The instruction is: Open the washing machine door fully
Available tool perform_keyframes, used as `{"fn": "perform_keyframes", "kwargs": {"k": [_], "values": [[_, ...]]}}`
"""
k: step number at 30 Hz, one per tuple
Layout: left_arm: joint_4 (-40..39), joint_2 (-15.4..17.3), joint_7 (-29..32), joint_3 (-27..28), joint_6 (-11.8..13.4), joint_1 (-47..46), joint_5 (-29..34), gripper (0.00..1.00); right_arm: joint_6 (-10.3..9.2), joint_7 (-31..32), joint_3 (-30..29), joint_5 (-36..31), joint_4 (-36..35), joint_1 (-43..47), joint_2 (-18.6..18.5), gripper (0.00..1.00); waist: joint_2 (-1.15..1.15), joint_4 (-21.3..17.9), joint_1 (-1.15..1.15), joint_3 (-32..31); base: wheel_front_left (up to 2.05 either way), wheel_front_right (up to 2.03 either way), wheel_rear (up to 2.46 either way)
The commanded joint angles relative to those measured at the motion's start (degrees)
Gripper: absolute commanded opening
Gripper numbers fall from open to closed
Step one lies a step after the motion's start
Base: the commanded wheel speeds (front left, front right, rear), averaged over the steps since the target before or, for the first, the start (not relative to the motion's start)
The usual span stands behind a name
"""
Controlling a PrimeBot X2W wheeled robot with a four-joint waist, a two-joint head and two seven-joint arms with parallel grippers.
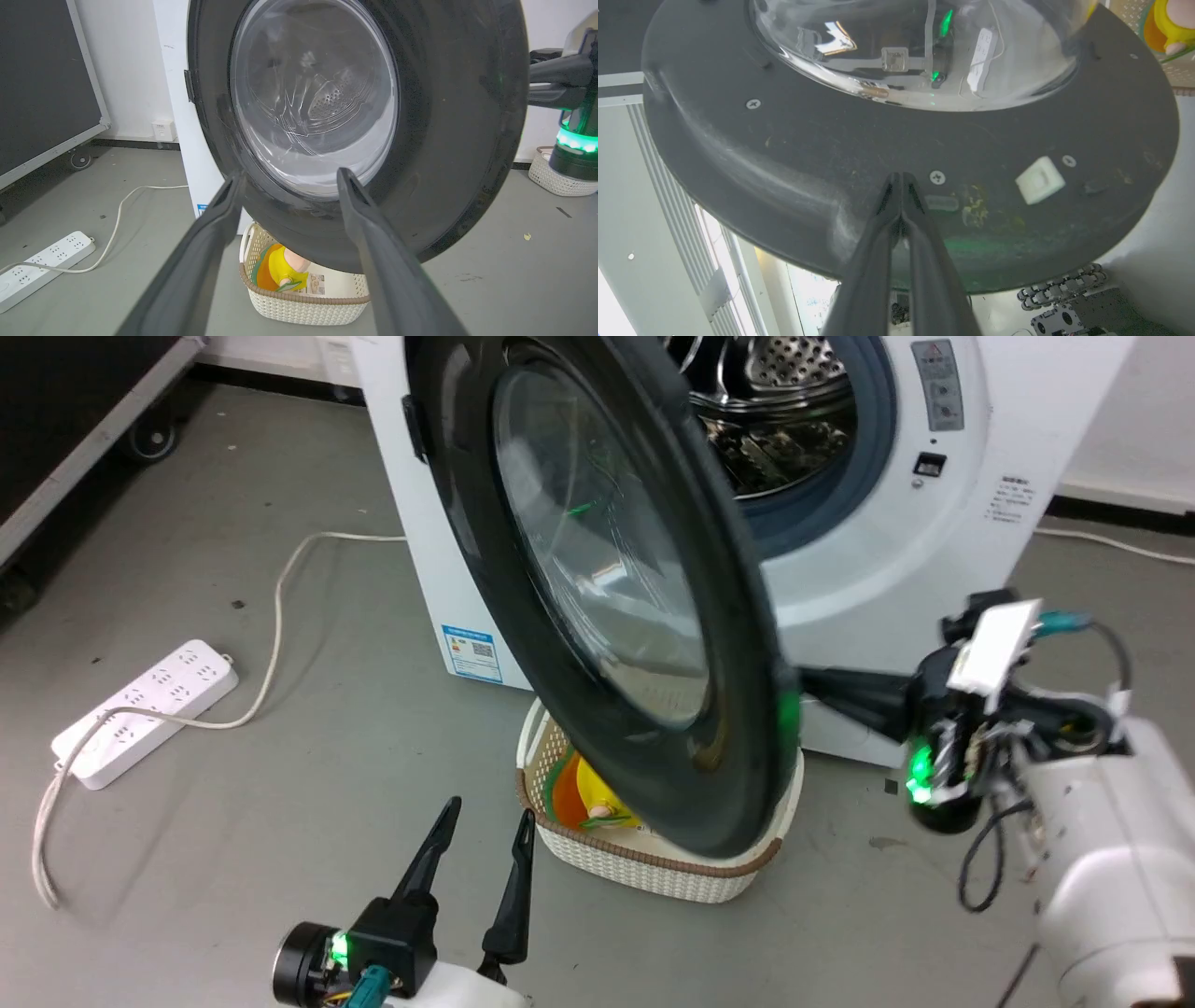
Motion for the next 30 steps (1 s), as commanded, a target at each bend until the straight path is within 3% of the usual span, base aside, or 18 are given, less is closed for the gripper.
{"fn": "perform_keyframes", "kwargs": {"k": [1, 2, 3, 5, 6, 8, 9, 11, 14, 18, 19, 20, 21, 25, 30], "values": [[0.2, 0.1, -0.3, 0.1, -0.2, 1.1, 0.1, 1.00, -0.02, 0.0, 5.6, 5.9, -1.4, 3.1, 0.6, 0.00, 0.00, 0.8, 0.01, -0.7, 0.00, 0.00, 0.00], [0.2, 0.1, -0.3, 0.1, -0.2, 1.1, 0.1, 1.00, -0.02, 0.0, 5.6, 5.9, -1.4, 3.1, 0.6, 0.00, 0.00, 0.8, 0.01, -0.7, 0.00, 0.00, 0.00], [0.2, 0.1, -0.3, 0.1, -0.3, 1.5, 0.2, 1.00, -0.02, -0.8, 11.4, 11.5, -3.2, 5.4, 0.6, 0.00, 0.00, 1.2, 0.01, -1.0, 0.00, 0.00, 0.00], [0.2, 0.1, -0.3, 0.0, -0.4, 1.8, 0.2, 1.00, -0.02, -2.4, 17.5, 16.8, -5.6, 7.8, 0.6, 0.00, 0.00, 1.7, 0.01, -1.2, 0.00, 0.00, 0.00], [0.2, 0.1, -0.3, 0.0, -0.4, 1.8, 0.2, 1.00, -0.02, -2.4, 17.5, 16.8, -5.6, 7.8, 0.6, 0.00, 0.00, 1.7, 0.01, -1.2, 0.00, 0.00, 0.00], [0.2, 0.1, -0.3, -0.1, -0.3, 2.1, 0.1, 1.00, -0.02, -5.6, 26.0, 23.5, -9.4, 11.1, 0.6, 0.00, 0.00, 2.3, 0.01, -1.2, 0.00, 0.00, 0.00], [0.2, 0.1, -0.3, -0.1, -0.3, 2.1, 0.1, 1.00, -0.02, -5.6, 26.0, 23.5, -9.4, 11.1, 0.6, 0.00, 0.00, 2.3, 0.01, -1.2, 0.00, 0.00, 0.00], [-0.1, 0.1, -0.3, 0.0, -0.1, 2.4, 0.0, 1.00, -0.02, -9.5, 33.3, 28.6, -12.7, 13.4, 0.6, 0.00, 0.00, 2.8, 0.01, -1.1, 0.00, 0.00, 0.00], [-0.1, 0.1, -0.3, 0.1, 0.1, 2.7, -0.2, 1.00, -0.02, -13.5, 38.1, 31.5, -15.3, 14.7, 0.6, 0.00, 0.00, 3.1, 0.01, -1.2, 0.00, 0.00, 0.00], [-0.2, 0.1, -0.3, 0.8, 0.3, 2.8, -0.3, 1.00, -0.02, -17.3, 40.1, 32.4, -16.0, 14.8, 0.6, 0.00, 0.00, 3.0, 0.01, -1.6, 0.00, 0.00, 0.00], [-0.3, 0.1, -0.3, 1.4, 0.5, 3.0, -0.2, 1.00, -0.02, -20.3, 40.5, 30.9, -16.7, 14.6, -0.1, 0.47, 0.00, 2.4, 0.01, -2.0, 0.00, 0.00, 0.00], [-0.3, 0.1, -0.3, 1.4, 0.5, 3.0, -0.2, 1.00, -0.02, -20.3, 40.5, 30.9, -16.7, 14.6, -0.1, 0.47, 0.00, 2.4, 0.01, -2.0, 0.00, 0.00, 0.00], [-0.2, 0.1, -0.3, 2.0, 0.5, 3.2, -0.1, 1.00, -0.02, -21.9, 40.8, 30.1, -17.5, 15.1, -1.1, 1.00, 0.00, 1.7, 0.01, -2.5, 0.00, 0.00, 0.00], [0.0, 0.1, -0.3, 3.1, 0.4, 3.8, -0.2, 1.00, -0.02, -26.2, 40.5, 27.5, -20.0, 16.5, -4.0, 1.00, 0.00, 0.2, 0.01, -3.9, 0.00, 0.00, 0.00], [-0.6, 0.1, -0.3, 5.3, 0.0, 4.5, -0.4, 1.00, -0.02, -40.5, 41.0, 15.5, -29.2, 19.9, -11.0, 1.00, 0.00, -2.8, 0.01, -5.0, 0.00, 0.00, 0.00]]}}
